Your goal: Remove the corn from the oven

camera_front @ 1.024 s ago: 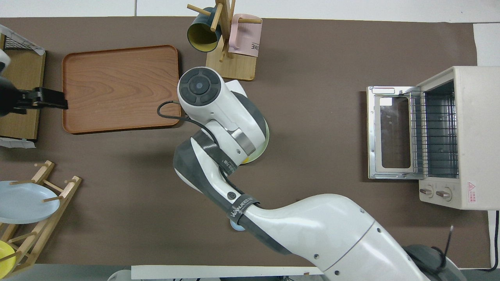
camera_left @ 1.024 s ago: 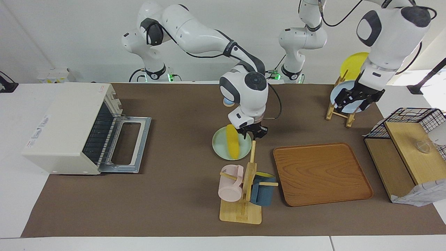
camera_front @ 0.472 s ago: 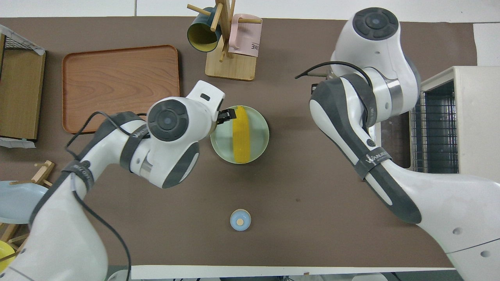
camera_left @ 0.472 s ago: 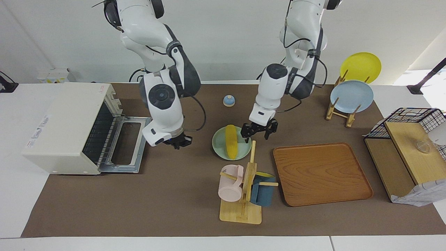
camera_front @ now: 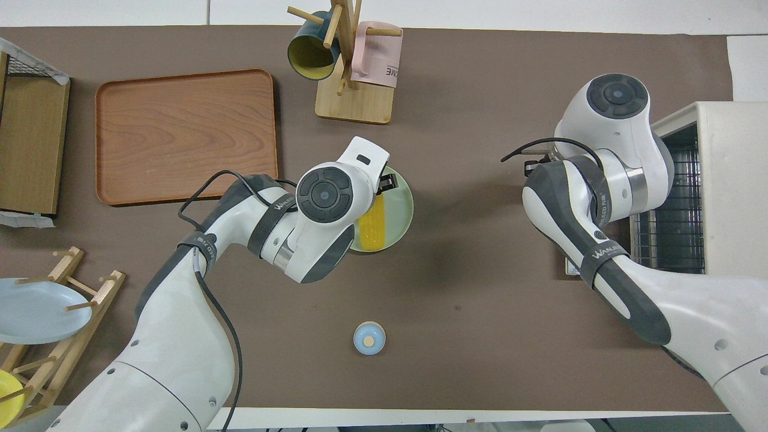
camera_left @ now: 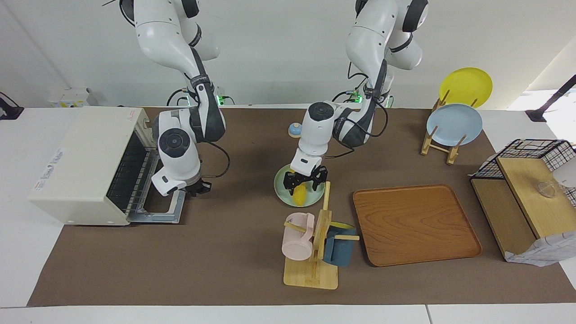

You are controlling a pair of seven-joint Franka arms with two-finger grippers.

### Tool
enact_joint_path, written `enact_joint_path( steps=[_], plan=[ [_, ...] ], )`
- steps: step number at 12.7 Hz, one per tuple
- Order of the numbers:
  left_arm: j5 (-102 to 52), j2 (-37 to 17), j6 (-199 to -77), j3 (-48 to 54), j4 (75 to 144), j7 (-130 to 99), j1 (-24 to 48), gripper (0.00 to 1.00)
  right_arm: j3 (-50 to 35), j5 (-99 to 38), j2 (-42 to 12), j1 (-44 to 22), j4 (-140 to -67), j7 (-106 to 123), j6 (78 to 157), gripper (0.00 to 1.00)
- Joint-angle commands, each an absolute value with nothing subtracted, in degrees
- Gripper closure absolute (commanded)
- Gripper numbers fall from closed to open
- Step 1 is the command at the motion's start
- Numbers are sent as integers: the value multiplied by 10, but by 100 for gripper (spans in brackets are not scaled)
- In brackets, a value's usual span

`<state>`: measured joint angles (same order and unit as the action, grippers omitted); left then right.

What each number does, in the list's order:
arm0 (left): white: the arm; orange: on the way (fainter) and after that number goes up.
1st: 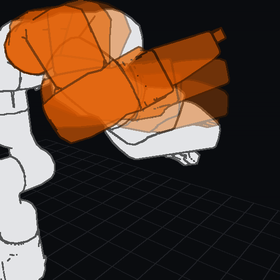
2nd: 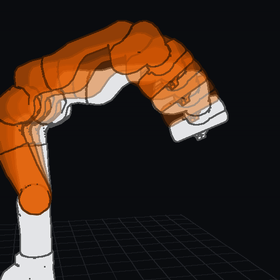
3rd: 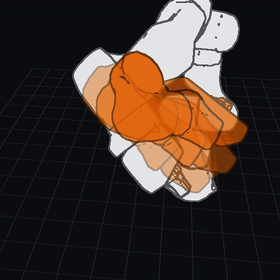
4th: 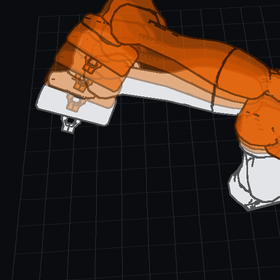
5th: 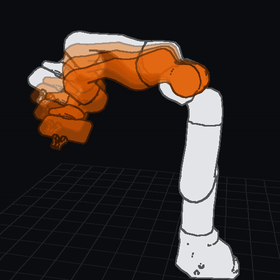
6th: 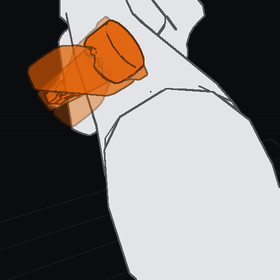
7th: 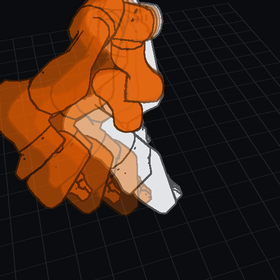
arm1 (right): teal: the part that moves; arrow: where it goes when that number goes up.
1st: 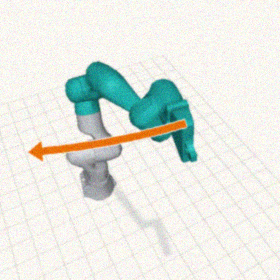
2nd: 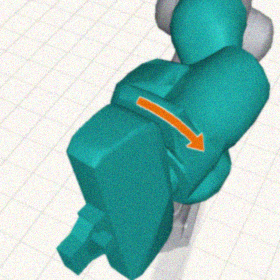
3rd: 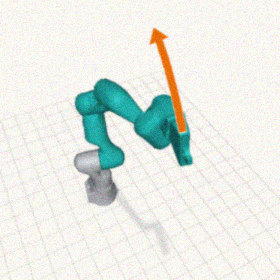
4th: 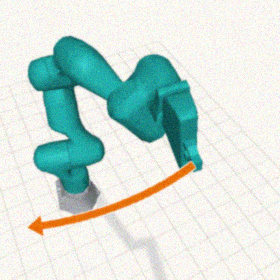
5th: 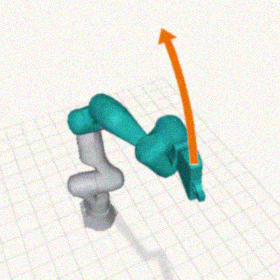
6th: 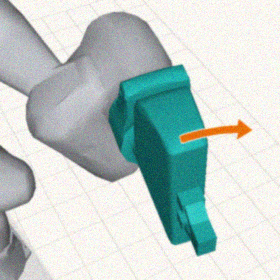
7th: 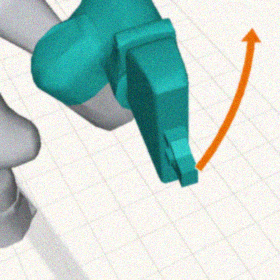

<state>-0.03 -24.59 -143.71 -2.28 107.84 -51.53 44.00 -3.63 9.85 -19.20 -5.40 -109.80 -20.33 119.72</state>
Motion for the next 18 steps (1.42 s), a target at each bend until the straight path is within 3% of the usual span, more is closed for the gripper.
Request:
enact_joint_path(
  steps=[1,3,7,9,11,12,14,16,17,18],
  plan=[
    [5,-251,-1335,-39,1011,-500,435,100,-46,121,-175,-40,-1132,-195,1223,100],
    [3,-259,-1253,-40,966,-430,375,100,-46,138,-182,-38,-1134,-189,1222,100],
    [-5,-278,-1262,-36,973,-142,176,100,-46,190,-185,-39,-1124,-185,1197,100],
    [-1,-328,-1312,-39,936,-120,150,100,-47,212,-191,-42,-1080,-160,1135,100],
    [2,-336,-1309,-38,924,-105,130,100,-46,212,-183,-35,-1029,-94,1068,100],
    [2,-336,-1313,-39,925,-102,129,95,-46,211,-165,-16,-1021,-62,1050,100],
    [4,-335,-1313,-40,924,-93,133,0,-47,201,-127,35,-1022,22,1038,100],
    [3,-319,-1303,-40,923,-94,133,0,-47,148,-99,69,-1022,54,1018,99],
    [3,-298,-1288,-40,924,-96,130,0,-47,131,-86,75,-1021,54,1005,90],
    [3,-274,-1257,-42,925,-97,127,0,-47,115,-73,81,-1017,56,999,71]
  ],
)
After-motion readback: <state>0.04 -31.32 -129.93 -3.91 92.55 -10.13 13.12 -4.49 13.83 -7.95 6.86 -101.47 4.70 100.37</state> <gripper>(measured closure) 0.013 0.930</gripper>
